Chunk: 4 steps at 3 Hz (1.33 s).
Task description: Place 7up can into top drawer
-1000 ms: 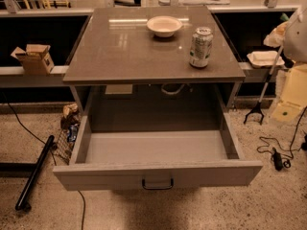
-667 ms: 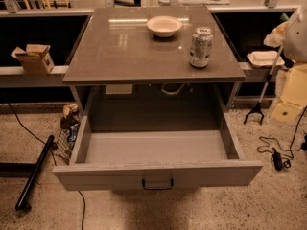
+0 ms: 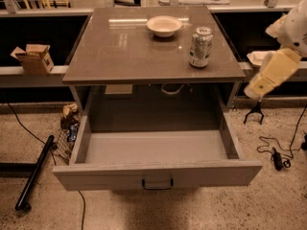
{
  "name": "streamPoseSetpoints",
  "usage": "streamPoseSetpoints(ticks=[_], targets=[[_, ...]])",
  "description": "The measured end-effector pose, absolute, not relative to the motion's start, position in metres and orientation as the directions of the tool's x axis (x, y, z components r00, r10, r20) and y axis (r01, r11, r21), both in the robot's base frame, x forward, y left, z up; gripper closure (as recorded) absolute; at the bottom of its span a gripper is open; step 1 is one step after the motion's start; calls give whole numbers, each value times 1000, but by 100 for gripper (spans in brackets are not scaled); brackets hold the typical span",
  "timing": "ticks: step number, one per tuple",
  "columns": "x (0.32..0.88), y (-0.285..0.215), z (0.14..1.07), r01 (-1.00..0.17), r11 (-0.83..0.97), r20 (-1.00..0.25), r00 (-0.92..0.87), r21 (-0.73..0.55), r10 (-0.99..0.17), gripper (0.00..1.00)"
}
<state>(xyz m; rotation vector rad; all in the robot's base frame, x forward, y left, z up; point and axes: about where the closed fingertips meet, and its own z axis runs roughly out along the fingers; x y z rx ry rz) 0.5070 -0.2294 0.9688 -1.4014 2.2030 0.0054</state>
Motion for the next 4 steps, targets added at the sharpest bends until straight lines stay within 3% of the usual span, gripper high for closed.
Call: streamPoseSetpoints(ticks=[2,4], targets=[[604,-197,937,-807,562,-631,-343,-182,-696,0],[624,-193,928,-786,591,-672,-340,-181,-658,0]])
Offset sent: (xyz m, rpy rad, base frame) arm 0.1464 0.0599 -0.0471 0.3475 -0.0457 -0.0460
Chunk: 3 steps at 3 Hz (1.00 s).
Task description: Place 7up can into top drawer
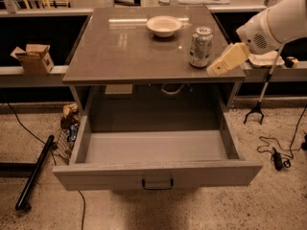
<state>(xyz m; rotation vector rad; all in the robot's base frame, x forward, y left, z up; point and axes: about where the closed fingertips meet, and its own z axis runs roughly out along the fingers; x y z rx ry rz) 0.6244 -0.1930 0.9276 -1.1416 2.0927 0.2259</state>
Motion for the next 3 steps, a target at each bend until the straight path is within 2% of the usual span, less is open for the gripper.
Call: streamPoseSetpoints(ticks=[2,3], targets=[[704,-172,901,-700,697,-823,-298,-155,-483,0],[731,-167,897,-658,735,-859,-274,-160,-432,0]])
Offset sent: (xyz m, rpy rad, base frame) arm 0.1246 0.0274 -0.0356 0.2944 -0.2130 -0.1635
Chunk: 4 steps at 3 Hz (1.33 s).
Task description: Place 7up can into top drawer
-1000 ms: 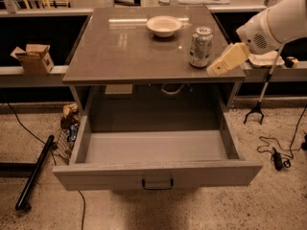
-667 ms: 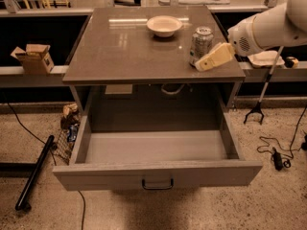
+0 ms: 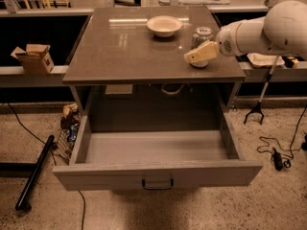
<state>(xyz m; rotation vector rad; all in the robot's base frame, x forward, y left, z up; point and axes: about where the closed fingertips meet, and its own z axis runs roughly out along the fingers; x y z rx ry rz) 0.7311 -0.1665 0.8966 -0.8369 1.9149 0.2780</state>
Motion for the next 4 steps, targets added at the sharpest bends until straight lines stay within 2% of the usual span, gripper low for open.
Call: streamPoseSetpoints(ticks=[1,3,4], targets=[[752,-163,895,-634,756,-878,-255,-164,-405,0],[764,-159,899,-622,766,-900,-224,-164,-375,41],[750,-156,904,-626,764,-911,-208,-156,-357,66]])
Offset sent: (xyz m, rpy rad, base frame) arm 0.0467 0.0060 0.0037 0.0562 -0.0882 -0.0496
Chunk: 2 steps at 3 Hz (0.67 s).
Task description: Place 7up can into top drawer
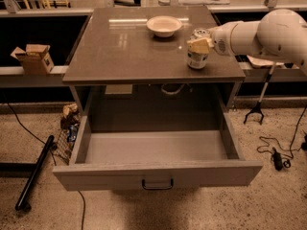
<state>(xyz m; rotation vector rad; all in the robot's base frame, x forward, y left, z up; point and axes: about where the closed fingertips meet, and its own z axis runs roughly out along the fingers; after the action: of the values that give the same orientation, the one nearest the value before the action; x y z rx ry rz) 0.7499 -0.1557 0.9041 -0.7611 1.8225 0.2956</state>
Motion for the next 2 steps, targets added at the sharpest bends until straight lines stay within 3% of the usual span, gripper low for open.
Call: streamPoseSetpoints(ticks=[1,2], targets=[[726,-149,917,-652,741,-919,-177,-158,-352,87],[693,-145,938,-694,702,-923,-148,-159,-356,100]])
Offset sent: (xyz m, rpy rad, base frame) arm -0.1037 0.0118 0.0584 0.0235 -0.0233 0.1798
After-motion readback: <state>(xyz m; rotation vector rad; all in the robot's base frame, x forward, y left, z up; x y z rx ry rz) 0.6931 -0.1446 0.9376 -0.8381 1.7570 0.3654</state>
